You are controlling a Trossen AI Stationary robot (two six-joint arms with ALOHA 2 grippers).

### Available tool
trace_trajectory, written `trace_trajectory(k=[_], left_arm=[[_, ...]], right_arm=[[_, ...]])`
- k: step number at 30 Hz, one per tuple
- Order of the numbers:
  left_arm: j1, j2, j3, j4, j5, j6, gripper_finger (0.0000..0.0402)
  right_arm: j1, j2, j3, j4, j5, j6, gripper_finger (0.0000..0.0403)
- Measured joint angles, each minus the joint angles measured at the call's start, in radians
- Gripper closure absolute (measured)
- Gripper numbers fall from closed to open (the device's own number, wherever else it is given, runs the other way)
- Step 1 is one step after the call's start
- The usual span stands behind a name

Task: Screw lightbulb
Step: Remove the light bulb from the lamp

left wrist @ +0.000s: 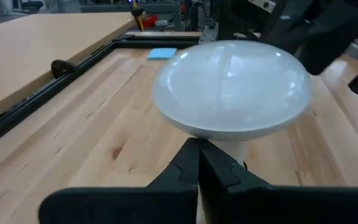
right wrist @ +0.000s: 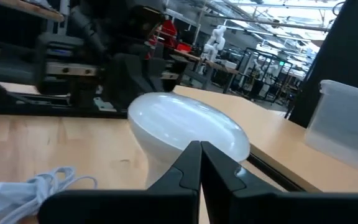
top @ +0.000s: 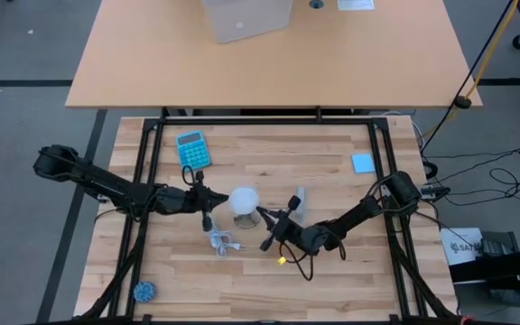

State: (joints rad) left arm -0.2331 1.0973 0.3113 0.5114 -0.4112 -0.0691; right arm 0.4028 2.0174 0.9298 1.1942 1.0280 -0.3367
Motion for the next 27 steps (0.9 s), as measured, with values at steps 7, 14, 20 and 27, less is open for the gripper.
trace_trajectory(k=[7,14,20,27], left_arm=[[-0.044,0.0,-0.001,-0.004,0.049,0.036,0.0402],[-0.082,0.0,0.001,0.005,0.152,0.099,0.0402],[-0.086,0.0,0.001,-0.016,0.135,0.101,0.0402],[-0.085,0.0,0.001,-0.109,0.043,0.073,0.0402]], right_arm=[[-0.022,0.0,0.0,-0.011,0.046,0.001,0.0403],[-0.03,0.0,0.0,-0.024,0.063,-0.016,0.0403],[-0.012,0.0,0.0,-0.024,0.108,-0.021,0.0403],[0.04,0.0,0.0,-0.018,0.064,-0.072,0.0403]])
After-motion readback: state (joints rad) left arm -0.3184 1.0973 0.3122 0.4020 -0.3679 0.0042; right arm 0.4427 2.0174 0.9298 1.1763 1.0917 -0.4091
